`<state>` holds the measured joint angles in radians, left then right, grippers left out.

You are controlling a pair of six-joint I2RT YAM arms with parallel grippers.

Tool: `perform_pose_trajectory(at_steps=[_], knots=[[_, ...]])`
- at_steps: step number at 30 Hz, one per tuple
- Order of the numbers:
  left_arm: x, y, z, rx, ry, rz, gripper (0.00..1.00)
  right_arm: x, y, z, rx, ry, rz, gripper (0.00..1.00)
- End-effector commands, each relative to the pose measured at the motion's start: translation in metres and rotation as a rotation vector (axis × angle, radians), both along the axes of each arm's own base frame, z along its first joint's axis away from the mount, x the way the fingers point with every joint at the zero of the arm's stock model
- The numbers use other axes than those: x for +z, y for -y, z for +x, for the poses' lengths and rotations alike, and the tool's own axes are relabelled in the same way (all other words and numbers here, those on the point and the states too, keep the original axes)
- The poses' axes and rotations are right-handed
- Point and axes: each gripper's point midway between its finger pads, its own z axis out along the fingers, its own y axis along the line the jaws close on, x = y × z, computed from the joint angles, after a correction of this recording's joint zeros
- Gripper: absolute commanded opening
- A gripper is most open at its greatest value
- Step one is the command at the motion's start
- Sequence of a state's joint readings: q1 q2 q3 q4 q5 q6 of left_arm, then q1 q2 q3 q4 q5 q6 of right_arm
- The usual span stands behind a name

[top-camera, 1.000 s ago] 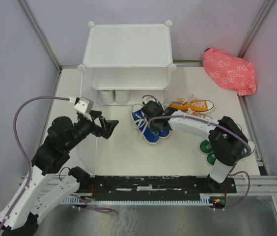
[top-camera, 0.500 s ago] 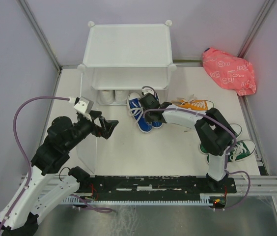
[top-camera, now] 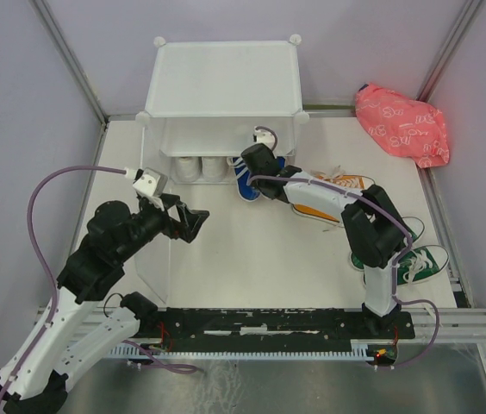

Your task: Place and organize the shoes in the shoe cabinet

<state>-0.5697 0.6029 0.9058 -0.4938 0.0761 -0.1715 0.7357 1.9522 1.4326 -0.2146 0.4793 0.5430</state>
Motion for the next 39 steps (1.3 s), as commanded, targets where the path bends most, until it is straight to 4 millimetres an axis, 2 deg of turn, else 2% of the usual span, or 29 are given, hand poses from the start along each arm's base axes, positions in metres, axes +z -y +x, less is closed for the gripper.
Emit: perform_pose_trajectory(at_steps=[1, 6, 10, 16, 20, 22, 27, 29, 33, 39], knots=[[0.017, 0.001, 0.003, 0.01, 0.024, -0.027, 0.99, 0.086, -0.017, 0.055, -0.101, 0.273, 0.155, 0.01], [0.017, 0.0, 0.004, 0.014, 0.026, -0.023, 0.99, 0.079, -0.014, 0.081, -0.121, 0.292, 0.16, 0.02], [0.015, 0.0, 0.005, 0.019, 0.022, -0.018, 0.99, 0.079, -0.011, 0.095, -0.119, 0.314, 0.172, 0.02], [0.009, 0.002, 0.009, 0.017, 0.003, -0.006, 0.99, 0.081, -0.006, 0.104, -0.112, 0.316, 0.169, 0.02], [0.007, 0.003, 0.01, 0.018, -0.001, -0.009, 0.99, 0.073, -0.009, 0.109, -0.082, 0.273, 0.164, 0.03], [0.005, 0.003, 0.011, 0.02, -0.006, -0.006, 0.99, 0.068, -0.01, 0.107, -0.075, 0.25, 0.158, 0.13], [0.004, 0.003, 0.011, 0.024, -0.008, -0.005, 0.99, 0.056, -0.012, 0.097, -0.048, 0.212, 0.185, 0.56], [0.005, 0.003, 0.011, 0.024, -0.007, -0.007, 0.99, 0.053, -0.013, 0.092, -0.032, 0.194, 0.187, 0.66], [0.005, 0.003, 0.011, 0.025, -0.007, -0.007, 0.99, 0.047, -0.013, 0.078, -0.001, 0.172, 0.19, 0.72], [0.002, 0.004, 0.012, 0.025, -0.016, -0.007, 0.99, 0.063, -0.012, 0.038, 0.049, 0.192, 0.15, 0.72]])
